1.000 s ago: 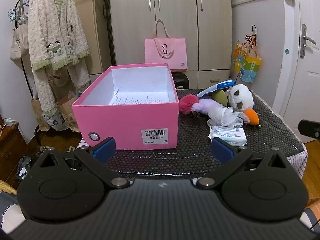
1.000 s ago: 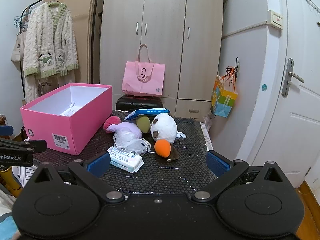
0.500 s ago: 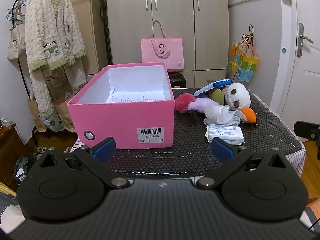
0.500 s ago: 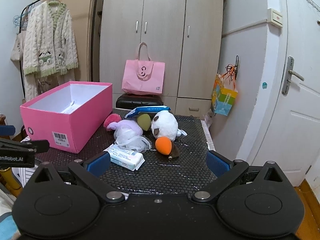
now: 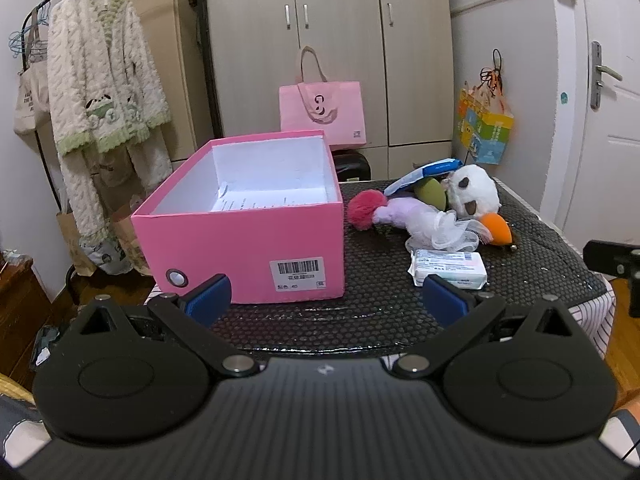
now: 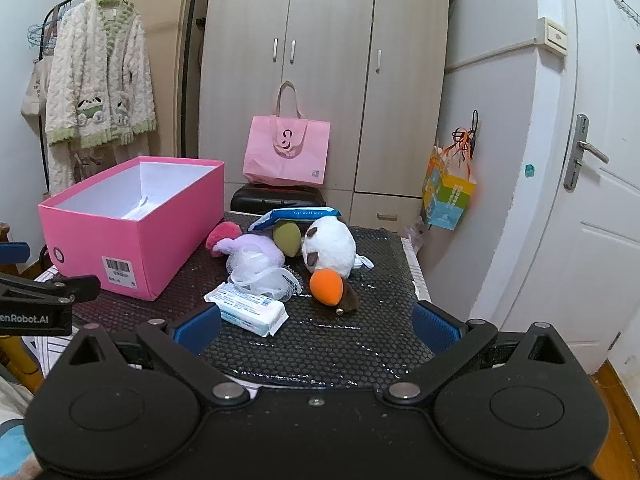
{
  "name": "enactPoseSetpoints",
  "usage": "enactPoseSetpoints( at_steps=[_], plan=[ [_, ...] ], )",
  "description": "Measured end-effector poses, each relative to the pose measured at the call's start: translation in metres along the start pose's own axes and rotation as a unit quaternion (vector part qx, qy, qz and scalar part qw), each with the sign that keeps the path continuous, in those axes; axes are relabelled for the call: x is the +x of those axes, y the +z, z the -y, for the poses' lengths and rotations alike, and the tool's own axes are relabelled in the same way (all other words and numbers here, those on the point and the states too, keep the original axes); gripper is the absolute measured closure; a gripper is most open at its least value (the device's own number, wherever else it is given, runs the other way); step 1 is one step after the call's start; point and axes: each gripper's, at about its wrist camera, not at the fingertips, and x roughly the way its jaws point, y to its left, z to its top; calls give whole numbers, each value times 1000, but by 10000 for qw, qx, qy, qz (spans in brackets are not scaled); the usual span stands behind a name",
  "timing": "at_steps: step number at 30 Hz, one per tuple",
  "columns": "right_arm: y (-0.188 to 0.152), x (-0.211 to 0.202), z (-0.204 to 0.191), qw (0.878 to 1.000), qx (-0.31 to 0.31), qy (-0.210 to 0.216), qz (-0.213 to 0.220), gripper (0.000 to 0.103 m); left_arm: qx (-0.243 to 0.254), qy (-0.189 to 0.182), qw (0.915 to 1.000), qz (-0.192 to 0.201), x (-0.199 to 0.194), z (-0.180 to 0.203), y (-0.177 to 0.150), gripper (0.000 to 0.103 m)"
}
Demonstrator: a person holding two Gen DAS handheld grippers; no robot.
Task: Organize soft objects
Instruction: 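Move the left tool toward the white wipes pack while the right tool approaches the orange sponge, then grasp the white wipes pack with the left tool while the right tool grasps the orange sponge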
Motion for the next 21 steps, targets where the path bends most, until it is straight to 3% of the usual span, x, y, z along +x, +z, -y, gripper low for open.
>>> enactPoseSetpoints(
  at_steps=[8, 15, 21],
  plan=[
    [-1, 0, -1, 9999, -82, 70, 12, 0, 102, 62, 9999, 69, -1, 5, -1, 0],
    [12, 0, 18, 9984, 158, 538, 64, 0, 79, 134, 9994, 301, -9, 4, 13, 0],
    [19, 23, 47, 9910, 829, 1044, -113, 0, 68, -393, 9988, 266, -2, 5, 33, 0]
  ],
)
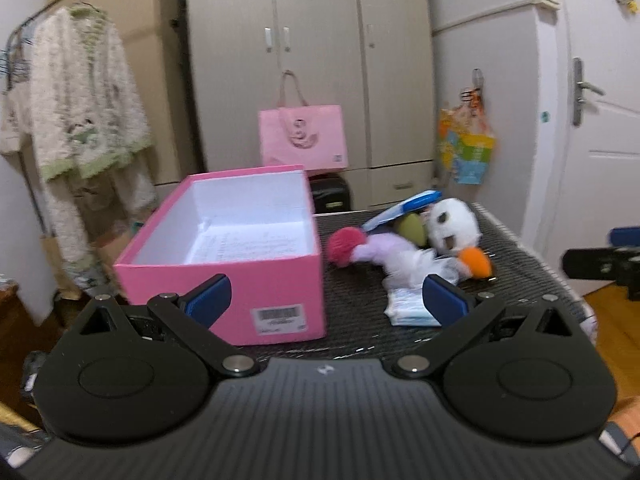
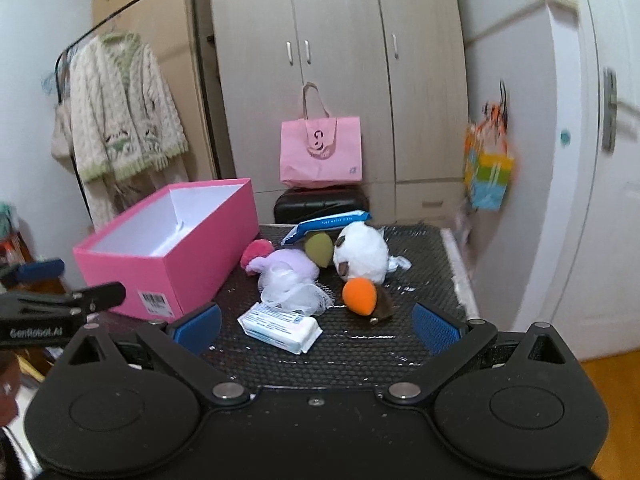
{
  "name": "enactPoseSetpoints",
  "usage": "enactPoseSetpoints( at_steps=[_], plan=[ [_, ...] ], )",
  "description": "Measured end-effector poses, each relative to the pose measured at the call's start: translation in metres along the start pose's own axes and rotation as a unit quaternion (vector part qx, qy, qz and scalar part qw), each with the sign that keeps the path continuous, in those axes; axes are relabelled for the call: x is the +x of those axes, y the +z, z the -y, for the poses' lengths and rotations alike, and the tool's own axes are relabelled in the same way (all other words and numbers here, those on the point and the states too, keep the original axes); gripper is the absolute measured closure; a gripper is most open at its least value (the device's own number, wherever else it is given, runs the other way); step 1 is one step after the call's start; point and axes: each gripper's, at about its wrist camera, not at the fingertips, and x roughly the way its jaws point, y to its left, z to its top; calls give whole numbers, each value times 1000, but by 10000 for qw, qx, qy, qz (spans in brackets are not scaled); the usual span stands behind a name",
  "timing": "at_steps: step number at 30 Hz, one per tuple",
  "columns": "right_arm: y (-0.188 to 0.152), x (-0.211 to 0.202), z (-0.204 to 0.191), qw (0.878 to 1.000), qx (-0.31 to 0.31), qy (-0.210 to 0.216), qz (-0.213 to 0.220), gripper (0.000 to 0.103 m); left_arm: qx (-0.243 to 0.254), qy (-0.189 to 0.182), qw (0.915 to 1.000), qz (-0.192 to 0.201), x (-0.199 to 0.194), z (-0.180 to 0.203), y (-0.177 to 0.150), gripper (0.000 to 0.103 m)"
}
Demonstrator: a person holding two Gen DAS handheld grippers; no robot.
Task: Organize soft objects
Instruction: 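Grasp the white wipes pack with the left tool while the right tool grasps the orange sponge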
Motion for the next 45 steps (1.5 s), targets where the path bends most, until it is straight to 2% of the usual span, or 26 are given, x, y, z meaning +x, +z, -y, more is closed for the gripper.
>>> enactPoseSetpoints(
  at_steps=[5, 9, 14, 16, 18, 21, 24, 26, 30, 33, 35, 40, 42, 45],
  plan=[
    [0, 21, 11, 9998, -143, -111, 29, 0, 104, -319, 9994, -57, 22, 15, 4, 0],
    [-2, 35, 24, 9998, -108, 76, 165, 0, 252, -530, 9981, -172, 47, 34, -1, 0],
    [-1, 62, 37, 9998, -159, 63, 90, 0, -160, -1309, 9909, -274, 76, 40, -6, 0],
    [-1, 71, 42, 9995, -194, 223, 114, 0, -180, -1427, 9893, -245, 85, 45, -7, 0],
    [-2, 77, 45, 9985, -335, 399, 160, 1, -103, -1396, 9899, -228, 94, 49, -9, 0],
    [-2, 92, 46, 9981, -498, 326, 143, 2, -71, -1396, 9895, -360, 111, 53, -16, 1],
    [-1, 110, 53, 9984, -405, 381, -43, 9, -112, -1636, 9845, -623, 128, 55, -24, 2],
    [-2, 124, 58, 9983, -367, 423, -181, 12, -73, -1576, 9849, -707, 139, 59, -28, 3],
    [-5, 143, 62, 9970, -378, 588, -318, 16, 317, -1222, 9896, -694, 154, 69, -37, 3],
    [-7, 155, 62, 9965, -411, 612, -389, 18, 501, -1249, 9879, -775, 163, 73, -41, 3],
    [-7, 162, 61, 9962, -415, 622, -446, 23, 558, -1268, 9871, -805, 167, 75, -43, 3],
    [-8, 180, 61, 9952, -497, 552, -636, 50, 480, -1336, 9852, -962, 177, 79, -46, 3],
    [-7, 186, 61, 9948, -522, 541, -694, 54, 413, -1350, 9846, -1031, 182, 80, -46, 3],
    [-7, 189, 57, 9942, -656, 463, -722, 54, 400, -1315, 9851, -1029, 185, 81, -44, 3]
  ],
)
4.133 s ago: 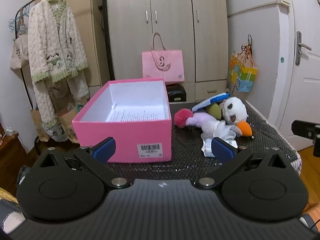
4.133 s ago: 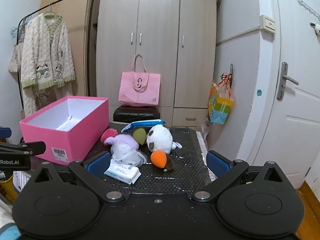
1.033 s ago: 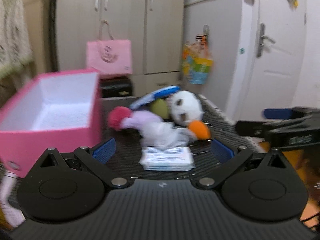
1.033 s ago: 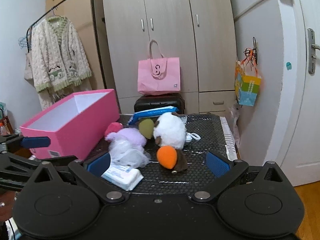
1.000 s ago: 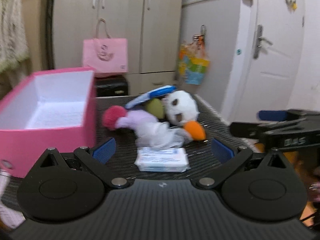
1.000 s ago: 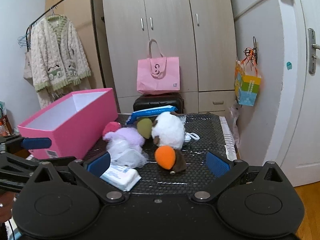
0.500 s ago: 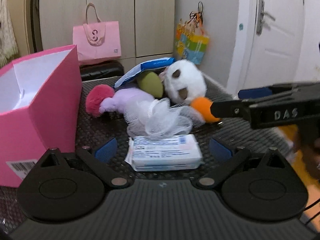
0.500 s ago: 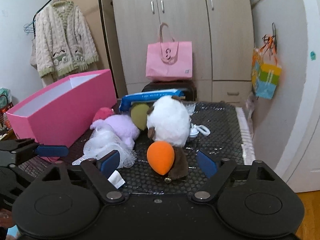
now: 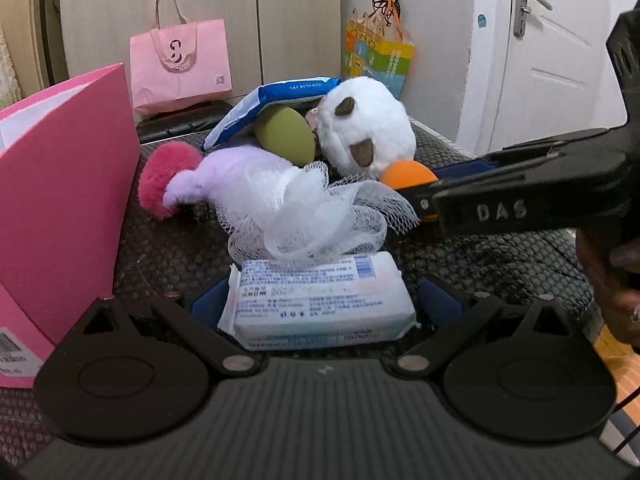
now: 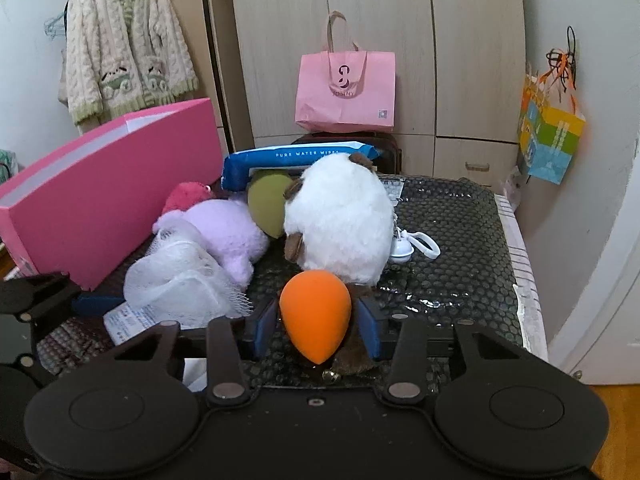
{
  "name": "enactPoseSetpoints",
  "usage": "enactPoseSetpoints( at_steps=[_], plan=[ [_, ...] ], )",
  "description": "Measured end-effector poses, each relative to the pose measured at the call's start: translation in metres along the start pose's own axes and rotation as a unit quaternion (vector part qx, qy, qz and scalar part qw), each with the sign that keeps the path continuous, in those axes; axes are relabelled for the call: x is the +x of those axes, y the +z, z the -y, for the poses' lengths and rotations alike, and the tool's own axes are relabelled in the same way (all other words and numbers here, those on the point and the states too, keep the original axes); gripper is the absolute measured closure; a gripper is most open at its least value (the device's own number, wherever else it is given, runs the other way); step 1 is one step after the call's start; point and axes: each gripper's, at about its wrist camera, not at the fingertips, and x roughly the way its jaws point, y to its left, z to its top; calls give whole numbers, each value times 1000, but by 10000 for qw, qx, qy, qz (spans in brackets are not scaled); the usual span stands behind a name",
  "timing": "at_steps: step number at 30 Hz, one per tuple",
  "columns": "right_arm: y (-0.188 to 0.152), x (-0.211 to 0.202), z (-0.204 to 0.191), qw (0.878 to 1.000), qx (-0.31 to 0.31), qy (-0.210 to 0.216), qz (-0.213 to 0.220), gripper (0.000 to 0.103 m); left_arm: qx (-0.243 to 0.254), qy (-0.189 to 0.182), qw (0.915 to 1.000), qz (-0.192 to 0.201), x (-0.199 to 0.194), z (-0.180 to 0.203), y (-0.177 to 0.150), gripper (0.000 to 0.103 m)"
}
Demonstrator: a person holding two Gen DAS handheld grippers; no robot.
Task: Organize soft objects
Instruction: 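Grasp the white wipes pack with the left tool while the right tool grasps the orange sponge, then carry the wipes pack and orange sponge with both tools over the pink box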
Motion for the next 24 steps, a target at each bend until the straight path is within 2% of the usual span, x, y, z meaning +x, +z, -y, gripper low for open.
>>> enactPoseSetpoints(
  at_steps=[5, 6, 7, 11, 24],
  plan=[
    [-2, 5, -2, 10000, -44, -20, -20, 55, -107, 146, 9998, 30, 4, -1, 0, 3],
    [-2, 4, -2, 10000, -63, -5, 4, 60, -134, 129, 9998, 61, 4, -2, 0, 3],
    [-2, 3, -3, 10000, -59, -11, 27, 60, -160, 111, 9998, 93, 4, -3, -1, 3],
    [-3, -4, 1, 9999, 64, -77, 92, 61, -204, 160, 9995, 206, 0, -7, -2, 20],
    [-14, -32, 3, 9992, 335, -62, 226, 62, -419, 95, 9990, 124, -12, -14, -3, 22]
  ],
)
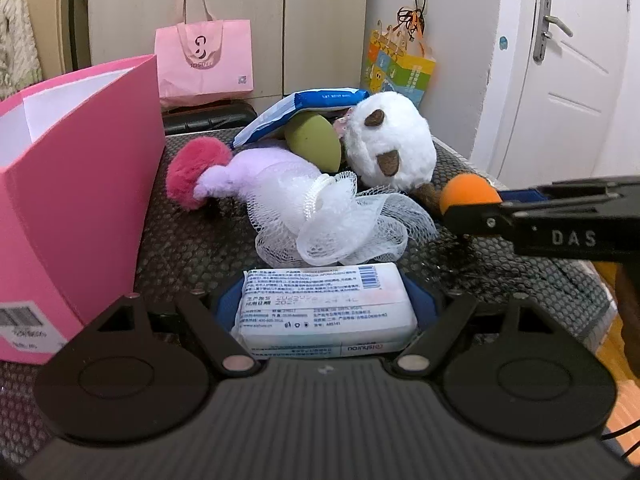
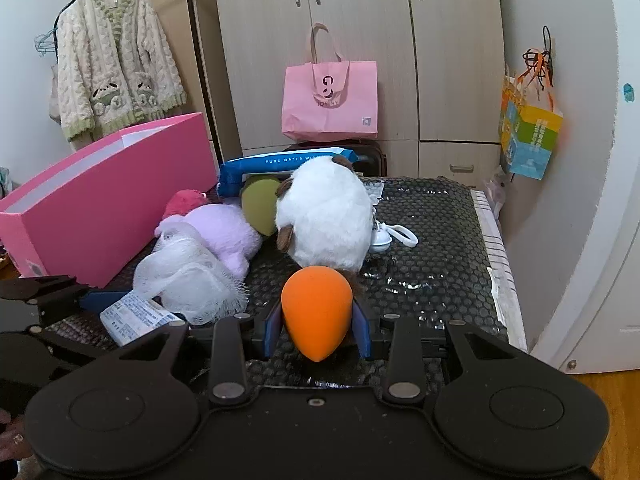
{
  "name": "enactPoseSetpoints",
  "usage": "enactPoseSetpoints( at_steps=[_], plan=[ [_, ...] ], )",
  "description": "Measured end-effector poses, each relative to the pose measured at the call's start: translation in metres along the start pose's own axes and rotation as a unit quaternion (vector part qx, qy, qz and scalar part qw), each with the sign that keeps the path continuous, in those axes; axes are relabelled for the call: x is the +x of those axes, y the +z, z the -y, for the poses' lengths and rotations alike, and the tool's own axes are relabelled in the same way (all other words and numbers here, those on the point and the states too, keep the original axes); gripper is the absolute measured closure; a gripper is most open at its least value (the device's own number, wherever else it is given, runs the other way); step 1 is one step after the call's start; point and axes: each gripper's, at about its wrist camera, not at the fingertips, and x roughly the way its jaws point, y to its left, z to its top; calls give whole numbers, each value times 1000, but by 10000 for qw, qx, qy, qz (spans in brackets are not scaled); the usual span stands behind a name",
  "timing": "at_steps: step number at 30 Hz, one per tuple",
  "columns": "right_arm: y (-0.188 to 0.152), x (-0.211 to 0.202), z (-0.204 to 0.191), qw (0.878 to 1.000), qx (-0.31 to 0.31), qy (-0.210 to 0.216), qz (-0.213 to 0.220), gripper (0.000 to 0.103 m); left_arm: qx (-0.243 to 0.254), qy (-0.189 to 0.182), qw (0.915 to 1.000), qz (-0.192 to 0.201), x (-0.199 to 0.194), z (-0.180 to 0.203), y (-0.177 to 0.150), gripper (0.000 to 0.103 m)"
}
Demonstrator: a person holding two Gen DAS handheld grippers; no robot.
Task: Organize soft objects
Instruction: 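Carry the wipes pack and orange sponge with both tools over the pink box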
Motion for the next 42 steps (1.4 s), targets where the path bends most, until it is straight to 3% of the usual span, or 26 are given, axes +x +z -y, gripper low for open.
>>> enactPoseSetpoints(
  at_steps=[11, 23, 31, 38, 42],
  plan=[
    [-10, -14, -15, 9997, 223, 59, -5, 61, -191, -13, 9998, 34, -23, -8, -6, 22],
    [-16, -43, -32, 9997, 155, 86, -191, 61, -535, -234, 9981, -206, -47, -30, -8, 22],
    [-1, -53, -56, 9959, 80, 716, -553, 61, -642, -462, 9961, -392, -79, -57, -5, 22],
    [23, -56, -95, 9866, -428, 1313, -870, 61, -532, -582, 9957, -491, -122, -85, 5, 22],
    [33, -46, -114, 9786, -498, 1698, -1052, 61, -522, -835, 9933, -610, -142, -101, 16, 22]
  ],
)
